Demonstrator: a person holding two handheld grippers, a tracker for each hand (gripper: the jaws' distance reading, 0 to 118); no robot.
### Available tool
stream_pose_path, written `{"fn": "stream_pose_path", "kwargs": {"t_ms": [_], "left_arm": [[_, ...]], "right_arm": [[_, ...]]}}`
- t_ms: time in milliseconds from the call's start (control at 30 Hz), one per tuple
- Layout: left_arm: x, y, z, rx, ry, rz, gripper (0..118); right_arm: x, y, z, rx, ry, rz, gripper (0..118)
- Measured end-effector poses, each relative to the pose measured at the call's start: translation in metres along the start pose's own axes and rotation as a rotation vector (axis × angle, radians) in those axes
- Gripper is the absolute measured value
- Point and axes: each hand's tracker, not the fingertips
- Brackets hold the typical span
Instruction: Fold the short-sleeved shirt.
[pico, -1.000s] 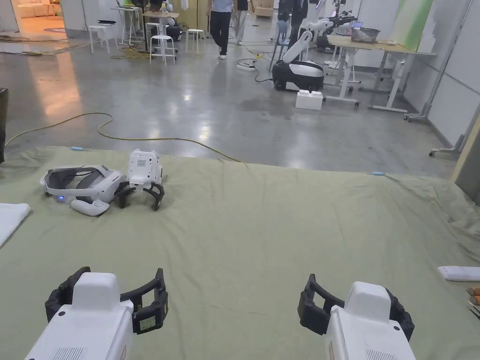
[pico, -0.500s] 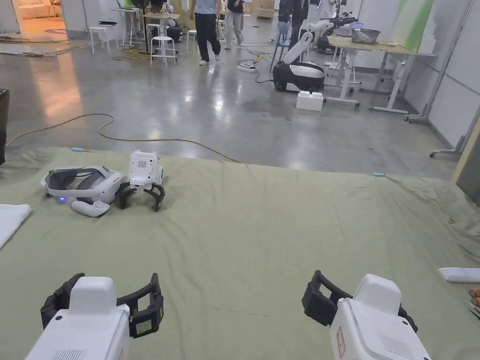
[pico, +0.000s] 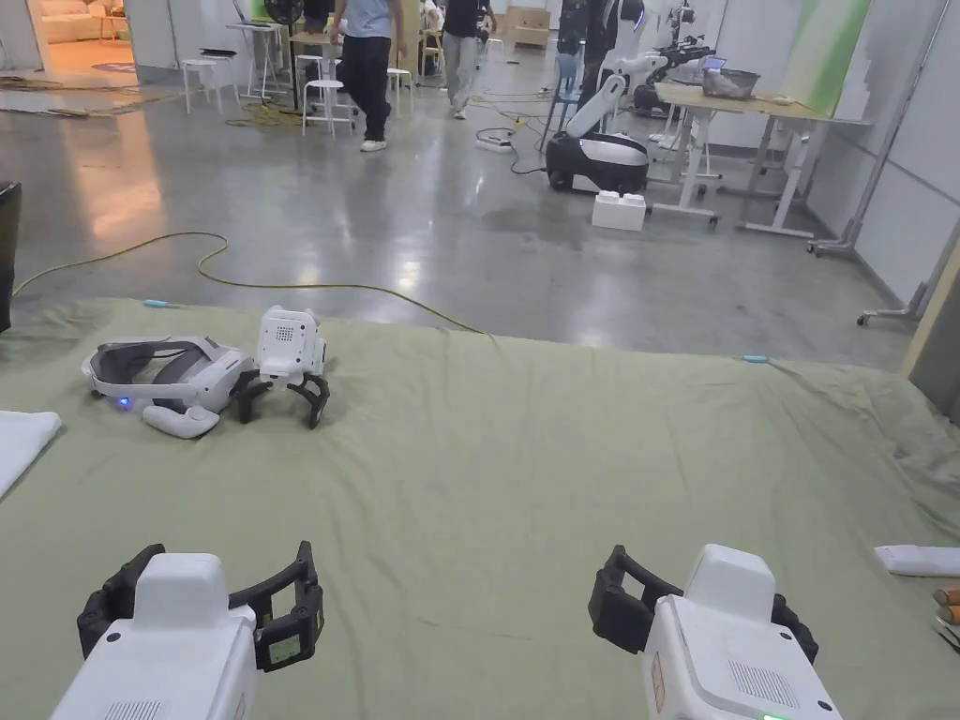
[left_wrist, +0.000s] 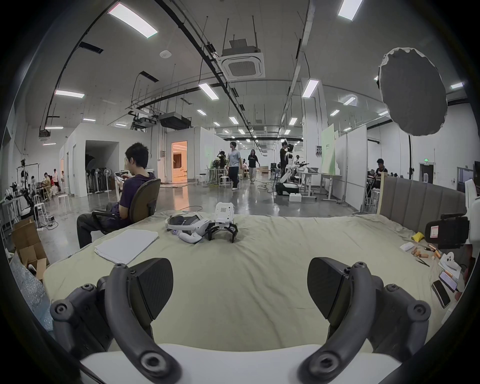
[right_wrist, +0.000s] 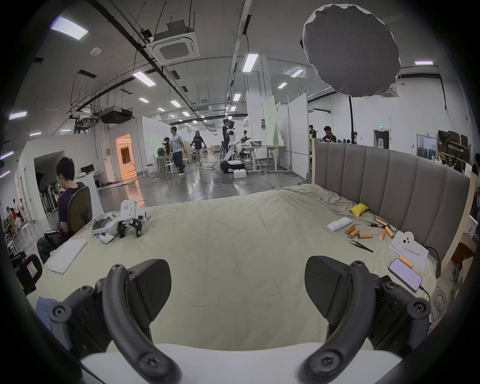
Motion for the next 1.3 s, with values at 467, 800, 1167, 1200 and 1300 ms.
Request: {"fn": "stream_pose_path", "kwargs": {"t_ms": [467,800,1167,1200,1300], "left_arm": [[0.001,-0.003,0.001,0.038,0.012,-0.066,106],[-0.002,-0.003,-0.002,0.024,0.006,-0.052,106],[-0.001,-0.004,-0.007,0.039,0.005,-0.064,106],[-0.001,-0.004,-0.007,0.046,0.006,-0.066,106],[0.0,-0.004,-0.009,0.056,0.008,-0.075,106]], "right_arm": [[-0.002,0.001,-0.001,0.012,-0.003,0.019,106],[0.0,-0.008,-0.001,0.076,0.032,0.062,106],[-0.004,-0.016,-0.003,0.17,0.037,0.141,106],[-0.003,-0.016,-0.005,0.175,0.04,0.135,106],[-0.001,-0.015,-0.007,0.18,0.043,0.119,106]]}}
